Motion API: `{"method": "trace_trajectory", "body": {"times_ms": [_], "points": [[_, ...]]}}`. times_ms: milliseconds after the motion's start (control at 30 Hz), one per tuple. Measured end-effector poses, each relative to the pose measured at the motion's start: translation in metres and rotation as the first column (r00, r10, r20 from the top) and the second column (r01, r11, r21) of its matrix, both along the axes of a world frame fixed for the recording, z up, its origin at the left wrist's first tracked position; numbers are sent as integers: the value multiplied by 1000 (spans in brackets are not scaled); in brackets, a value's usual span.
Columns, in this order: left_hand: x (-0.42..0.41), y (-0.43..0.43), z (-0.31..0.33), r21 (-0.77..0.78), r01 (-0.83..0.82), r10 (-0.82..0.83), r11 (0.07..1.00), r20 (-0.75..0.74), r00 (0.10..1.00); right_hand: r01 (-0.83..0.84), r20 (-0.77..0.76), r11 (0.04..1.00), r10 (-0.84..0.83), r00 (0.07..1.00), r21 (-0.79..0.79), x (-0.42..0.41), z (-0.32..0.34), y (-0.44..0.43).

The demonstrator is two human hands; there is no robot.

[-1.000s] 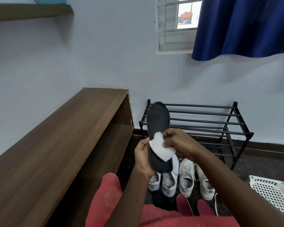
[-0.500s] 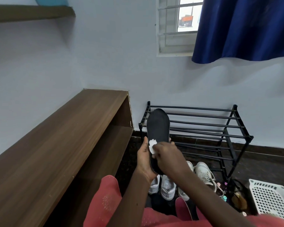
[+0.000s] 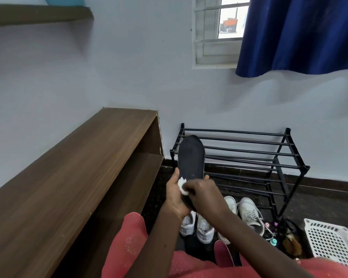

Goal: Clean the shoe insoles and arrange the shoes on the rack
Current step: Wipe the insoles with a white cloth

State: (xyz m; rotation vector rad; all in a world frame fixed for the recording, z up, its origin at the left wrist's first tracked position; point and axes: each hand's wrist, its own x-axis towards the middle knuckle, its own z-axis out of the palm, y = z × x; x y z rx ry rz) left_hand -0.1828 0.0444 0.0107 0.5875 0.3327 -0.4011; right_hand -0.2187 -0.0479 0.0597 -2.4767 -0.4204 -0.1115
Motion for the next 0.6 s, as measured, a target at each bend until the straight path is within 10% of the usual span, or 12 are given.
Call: {"method": "trace_trajectory", "body": {"times_ms": [600], "points": [[4, 2, 8, 35, -63, 65, 997, -53, 997, -119, 1, 992, 119, 993, 34, -4, -10, -21]]}}
